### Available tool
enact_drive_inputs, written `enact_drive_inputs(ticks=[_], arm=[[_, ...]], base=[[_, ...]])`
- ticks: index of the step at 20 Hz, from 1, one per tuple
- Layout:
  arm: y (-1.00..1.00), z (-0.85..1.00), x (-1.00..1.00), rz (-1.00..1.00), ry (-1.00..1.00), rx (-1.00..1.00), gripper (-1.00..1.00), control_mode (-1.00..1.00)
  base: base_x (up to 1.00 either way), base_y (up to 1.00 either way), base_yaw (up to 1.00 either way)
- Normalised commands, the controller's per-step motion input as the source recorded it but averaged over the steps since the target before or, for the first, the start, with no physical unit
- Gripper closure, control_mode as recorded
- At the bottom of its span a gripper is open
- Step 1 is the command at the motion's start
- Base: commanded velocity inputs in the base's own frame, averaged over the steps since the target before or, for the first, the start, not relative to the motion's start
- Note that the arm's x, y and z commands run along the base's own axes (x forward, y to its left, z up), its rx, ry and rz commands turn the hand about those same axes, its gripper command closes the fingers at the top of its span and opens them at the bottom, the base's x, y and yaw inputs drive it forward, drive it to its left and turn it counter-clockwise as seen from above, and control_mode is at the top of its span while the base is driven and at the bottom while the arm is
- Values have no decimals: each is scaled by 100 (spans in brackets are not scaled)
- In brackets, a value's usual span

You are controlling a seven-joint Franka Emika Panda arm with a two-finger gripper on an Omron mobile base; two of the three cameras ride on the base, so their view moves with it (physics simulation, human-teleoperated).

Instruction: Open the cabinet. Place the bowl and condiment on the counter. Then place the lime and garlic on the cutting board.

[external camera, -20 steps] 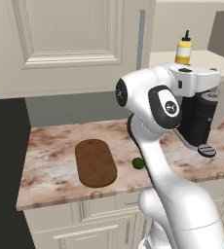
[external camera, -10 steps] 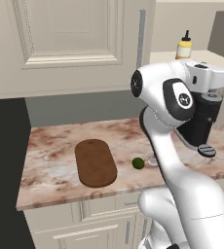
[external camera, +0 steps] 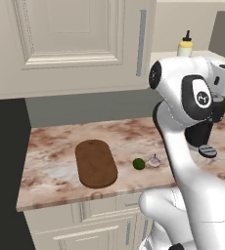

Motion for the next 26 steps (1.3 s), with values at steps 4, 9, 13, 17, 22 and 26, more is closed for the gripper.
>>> enact_drive_inputs(ticks=[4, 9, 13, 17, 22, 26], arm=[[-87, 0, -42, 0, -12, 6, -100, -100], [-95, -1, -39, 0, -6, 6, -100, -100], [-88, -5, -16, 1, -2, 4, -100, -100], [-77, -4, 0, 5, 0, 5, -100, -100], [-77, -6, 0, 6, 0, 6, -100, -100], [-70, -5, 0, 7, 0, 7, -100, -100]], base=[[0, 0, 0], [0, 0, 0], [0, 0, 0], [0, 0, 0], [0, 0, 0], [0, 0, 0]])
